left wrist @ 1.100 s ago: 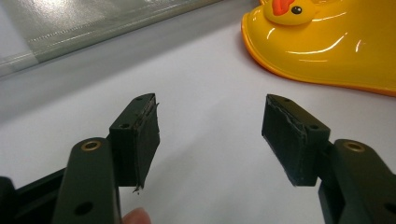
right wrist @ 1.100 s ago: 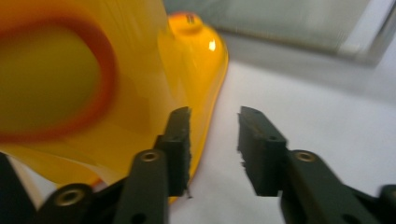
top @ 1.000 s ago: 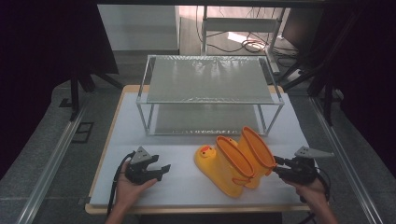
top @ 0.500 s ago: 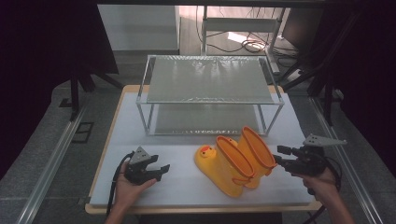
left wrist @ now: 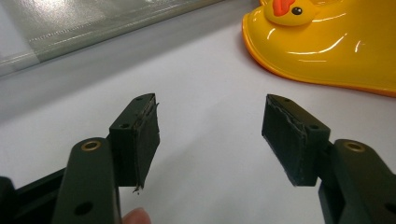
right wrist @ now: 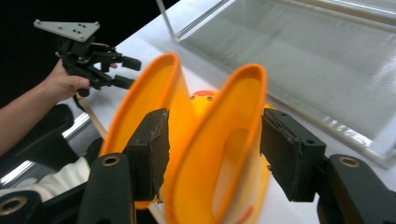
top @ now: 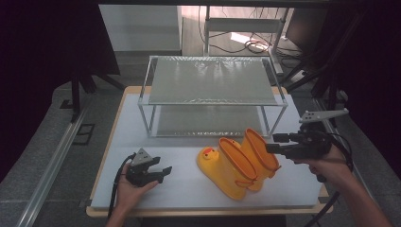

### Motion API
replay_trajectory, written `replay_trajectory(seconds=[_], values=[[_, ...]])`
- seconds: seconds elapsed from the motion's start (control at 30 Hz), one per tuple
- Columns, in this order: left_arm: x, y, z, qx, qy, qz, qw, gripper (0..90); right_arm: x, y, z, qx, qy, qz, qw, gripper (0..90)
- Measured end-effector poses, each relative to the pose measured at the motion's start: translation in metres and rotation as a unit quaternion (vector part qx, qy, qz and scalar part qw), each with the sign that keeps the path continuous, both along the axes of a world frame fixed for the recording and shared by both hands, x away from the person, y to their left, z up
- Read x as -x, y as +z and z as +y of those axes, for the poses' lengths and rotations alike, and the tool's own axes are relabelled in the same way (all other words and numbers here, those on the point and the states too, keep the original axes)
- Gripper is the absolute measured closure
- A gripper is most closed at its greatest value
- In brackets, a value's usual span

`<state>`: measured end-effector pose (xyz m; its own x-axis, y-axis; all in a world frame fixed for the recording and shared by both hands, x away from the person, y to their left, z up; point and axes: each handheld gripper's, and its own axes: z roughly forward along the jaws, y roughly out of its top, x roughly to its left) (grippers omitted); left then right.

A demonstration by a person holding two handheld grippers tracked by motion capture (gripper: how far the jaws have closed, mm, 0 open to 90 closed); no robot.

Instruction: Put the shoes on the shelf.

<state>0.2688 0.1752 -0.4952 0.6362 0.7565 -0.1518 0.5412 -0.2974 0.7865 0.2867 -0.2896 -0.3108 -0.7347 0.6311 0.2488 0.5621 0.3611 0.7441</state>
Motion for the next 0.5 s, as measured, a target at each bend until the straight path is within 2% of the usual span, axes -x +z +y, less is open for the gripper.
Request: replay_trajectory(seconds=[0.27, 0.4, 0.5], values=[[0.0, 0.001, 0.004, 0.003, 0.003, -0.002, 1.0, 36.2, -0.011, 0.002, 0.018, 0.012, 0.005, 0.042, 0.999, 41.4], [-0.001, 0.0, 0.003, 0.002, 0.004, -0.001, 1.0, 36.2, -0.017, 0.001, 0.022, 0.013, 0.006, 0.069, 0.9975, 41.6], [0.0, 0.0, 0.003, 0.001, 0.003, 0.0, 1.0, 36.2, -0.019, -0.001, 0.028, 0.024, 0.006, 0.086, 0.996, 41.6]])
